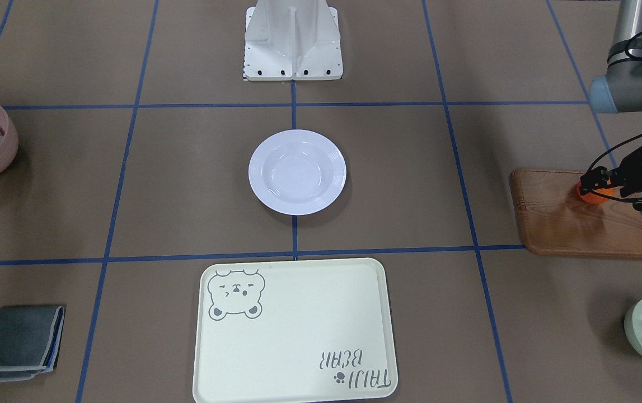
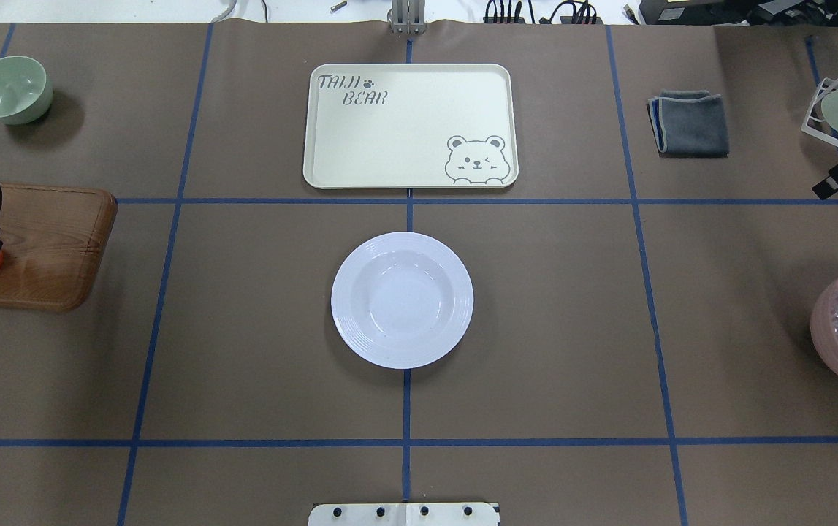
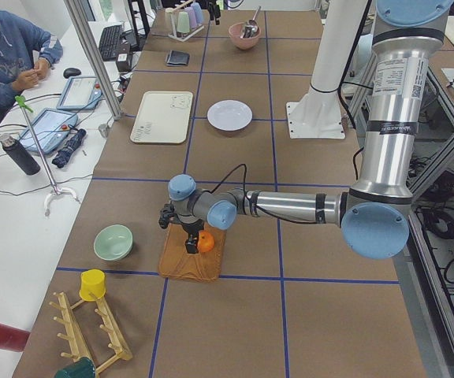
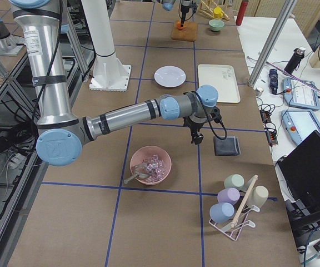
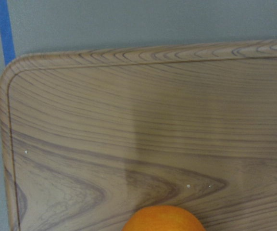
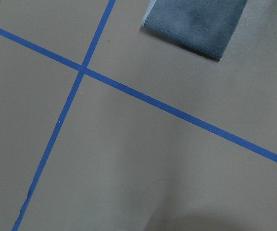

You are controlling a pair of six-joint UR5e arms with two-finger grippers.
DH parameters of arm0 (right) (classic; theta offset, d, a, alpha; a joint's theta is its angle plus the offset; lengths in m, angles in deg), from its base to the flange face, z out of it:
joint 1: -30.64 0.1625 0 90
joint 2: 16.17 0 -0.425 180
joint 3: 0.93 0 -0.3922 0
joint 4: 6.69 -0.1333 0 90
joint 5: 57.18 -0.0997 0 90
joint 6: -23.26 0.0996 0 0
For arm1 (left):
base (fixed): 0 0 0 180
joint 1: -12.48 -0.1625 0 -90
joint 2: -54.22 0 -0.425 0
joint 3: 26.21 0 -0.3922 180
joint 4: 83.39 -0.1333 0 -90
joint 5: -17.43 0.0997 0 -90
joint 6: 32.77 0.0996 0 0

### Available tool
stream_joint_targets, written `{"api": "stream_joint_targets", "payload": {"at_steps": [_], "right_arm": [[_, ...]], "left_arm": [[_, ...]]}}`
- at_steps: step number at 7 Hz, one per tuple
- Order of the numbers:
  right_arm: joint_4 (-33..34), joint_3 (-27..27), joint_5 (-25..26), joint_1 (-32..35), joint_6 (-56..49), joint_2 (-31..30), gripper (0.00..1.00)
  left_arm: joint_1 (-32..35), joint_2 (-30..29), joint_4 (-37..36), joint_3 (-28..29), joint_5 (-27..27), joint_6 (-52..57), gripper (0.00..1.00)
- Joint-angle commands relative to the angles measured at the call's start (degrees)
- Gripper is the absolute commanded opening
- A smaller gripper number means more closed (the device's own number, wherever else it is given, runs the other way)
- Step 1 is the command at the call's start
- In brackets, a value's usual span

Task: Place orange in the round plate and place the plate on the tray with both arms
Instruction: 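Lower the left gripper onto the orange on the wooden tray and grasp it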

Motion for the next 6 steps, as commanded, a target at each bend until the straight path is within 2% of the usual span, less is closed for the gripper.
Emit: {"api": "stream_joint_targets", "payload": {"at_steps": [1,2,3,4,5,6], "right_arm": [[0.02,-0.1,-0.05,0.04,0.02,0.02,1.0],[0.02,-0.27,-0.05,0.04,0.02,0.02,1.0],[0.02,-0.27,-0.05,0.04,0.02,0.02,1.0],[0.02,-0.27,-0.05,0.04,0.02,0.19,1.0],[0.02,-0.27,-0.05,0.04,0.1,0.37,1.0],[0.02,-0.19,-0.05,0.04,0.1,0.71,1.0]], "left_arm": [[-0.17,0.0,-0.11,0.09,0.0,-0.09,0.98],[-0.35,0.0,-0.02,0.0,-0.09,-0.09,0.98],[-0.87,0.09,-0.11,0.09,0.0,-0.09,0.84],[-1.14,0.09,-0.02,0.09,0.09,-0.09,0.37],[-1.05,0.09,-0.02,-0.87,-0.09,-0.18,0.0],[-1.14,-0.44,-1.41,-4.09,-4.61,-1.31,0.0]]}}
